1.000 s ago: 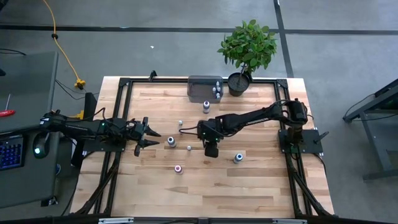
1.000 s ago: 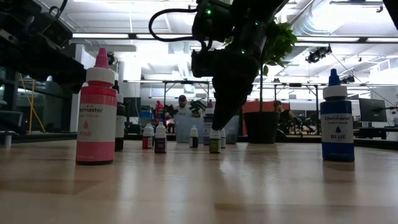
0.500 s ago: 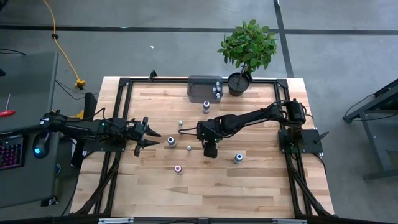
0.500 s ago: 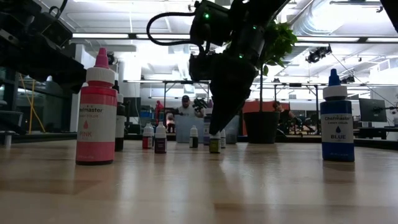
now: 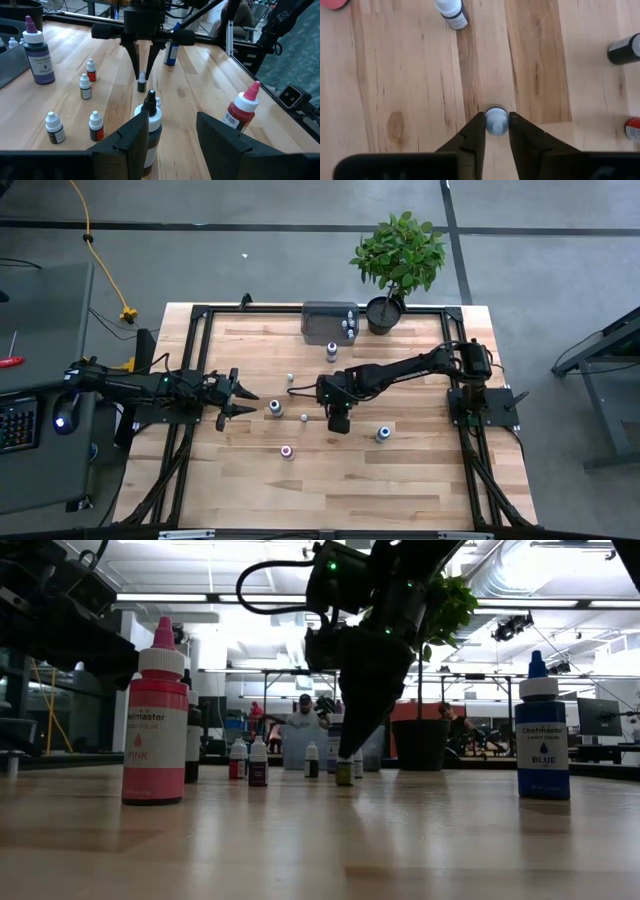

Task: Pick & Place food coloring
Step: Put the bottom small green food coloring bottle into the black bin

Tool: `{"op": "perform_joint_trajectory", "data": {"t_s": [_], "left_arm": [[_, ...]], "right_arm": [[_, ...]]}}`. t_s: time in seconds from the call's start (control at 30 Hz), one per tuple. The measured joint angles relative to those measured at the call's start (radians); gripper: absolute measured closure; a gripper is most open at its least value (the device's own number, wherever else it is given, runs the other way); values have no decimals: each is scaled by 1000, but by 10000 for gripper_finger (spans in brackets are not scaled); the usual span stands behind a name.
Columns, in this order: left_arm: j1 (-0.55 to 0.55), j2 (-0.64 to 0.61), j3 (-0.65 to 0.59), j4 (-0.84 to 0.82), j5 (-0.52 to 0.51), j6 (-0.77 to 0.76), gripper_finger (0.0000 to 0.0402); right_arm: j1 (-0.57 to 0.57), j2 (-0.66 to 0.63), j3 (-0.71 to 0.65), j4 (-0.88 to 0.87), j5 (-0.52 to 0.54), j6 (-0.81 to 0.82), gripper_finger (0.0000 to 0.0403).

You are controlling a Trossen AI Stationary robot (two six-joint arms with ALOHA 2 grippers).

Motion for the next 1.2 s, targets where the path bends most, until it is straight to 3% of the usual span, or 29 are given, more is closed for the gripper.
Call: {"op": "perform_joint_trajectory", "data": {"t_s": [0.43, 0.87, 1.2], "left_arm": [[0, 0, 0, 0, 0, 0, 238], [0, 0, 0, 0, 0, 0, 238], [0, 0, 0, 0, 0, 0, 238]], "right_arm": [[0, -22, 2, 15, -3, 60, 350], [0, -198, 3, -29, 71, 122, 353], [-73, -350, 3, -49, 140, 130, 351]]}}
